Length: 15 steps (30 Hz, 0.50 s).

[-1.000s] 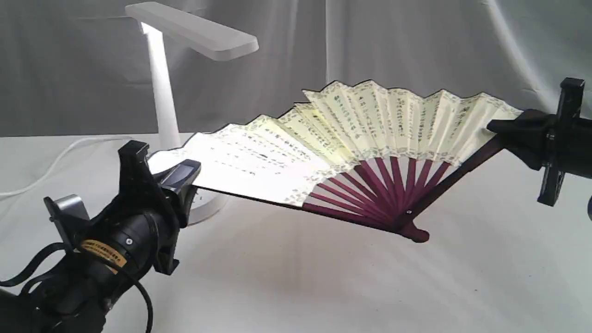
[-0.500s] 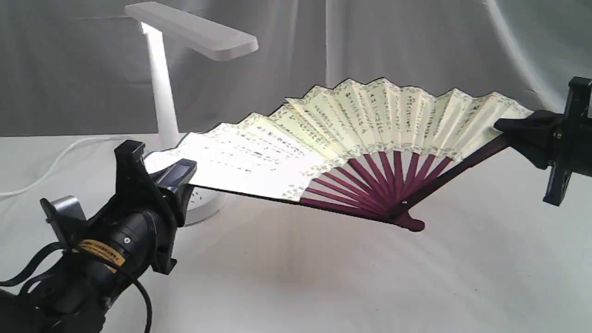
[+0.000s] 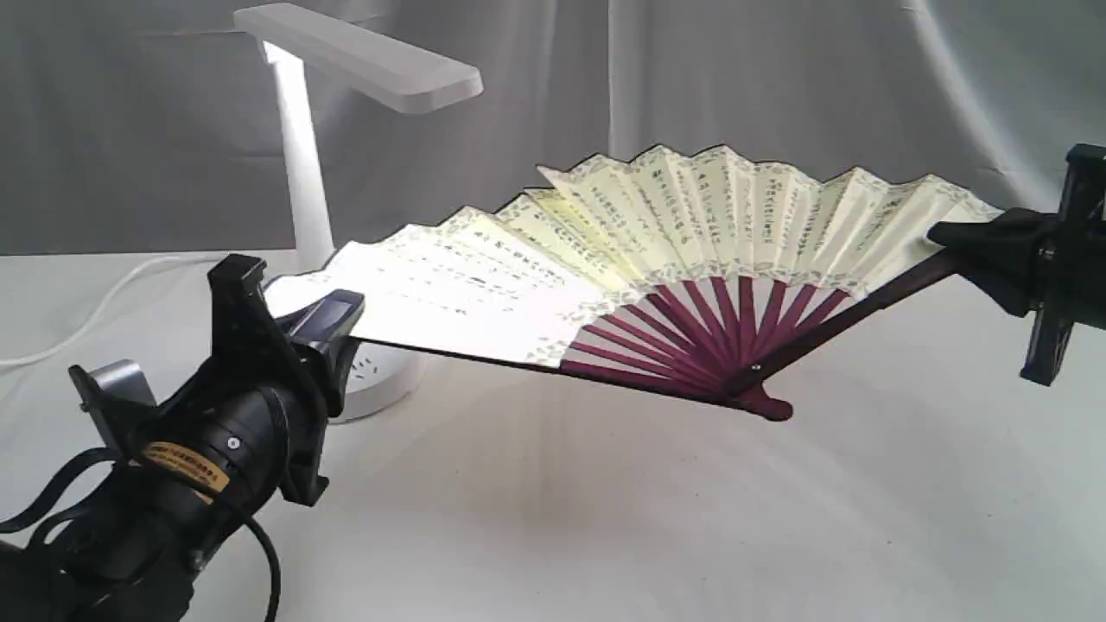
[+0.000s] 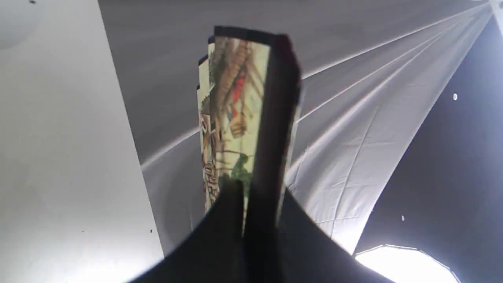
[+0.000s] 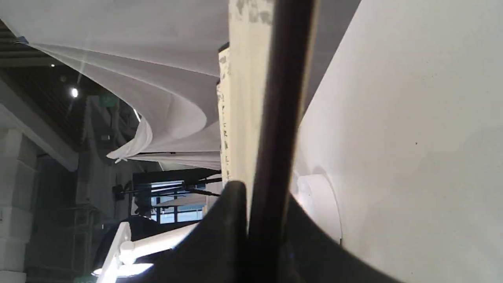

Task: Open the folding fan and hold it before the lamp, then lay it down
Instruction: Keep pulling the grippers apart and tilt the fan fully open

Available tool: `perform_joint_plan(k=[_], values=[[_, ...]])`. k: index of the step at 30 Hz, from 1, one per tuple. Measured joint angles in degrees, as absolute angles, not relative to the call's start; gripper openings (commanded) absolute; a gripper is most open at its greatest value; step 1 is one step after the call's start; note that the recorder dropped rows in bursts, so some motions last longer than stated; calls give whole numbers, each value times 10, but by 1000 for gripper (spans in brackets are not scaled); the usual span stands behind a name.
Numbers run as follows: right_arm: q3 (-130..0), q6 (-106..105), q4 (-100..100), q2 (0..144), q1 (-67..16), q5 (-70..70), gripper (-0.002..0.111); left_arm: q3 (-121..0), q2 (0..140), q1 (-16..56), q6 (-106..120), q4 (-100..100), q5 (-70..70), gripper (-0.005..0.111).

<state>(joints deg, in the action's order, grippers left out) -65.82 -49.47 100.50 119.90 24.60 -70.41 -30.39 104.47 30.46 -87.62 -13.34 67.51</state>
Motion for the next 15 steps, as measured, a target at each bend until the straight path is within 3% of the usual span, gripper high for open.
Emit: perform_joint_plan(k=[15], values=[[-658,-490,1003,1199,270,-728,0,-304,1020,306,-850,-130,669,0]])
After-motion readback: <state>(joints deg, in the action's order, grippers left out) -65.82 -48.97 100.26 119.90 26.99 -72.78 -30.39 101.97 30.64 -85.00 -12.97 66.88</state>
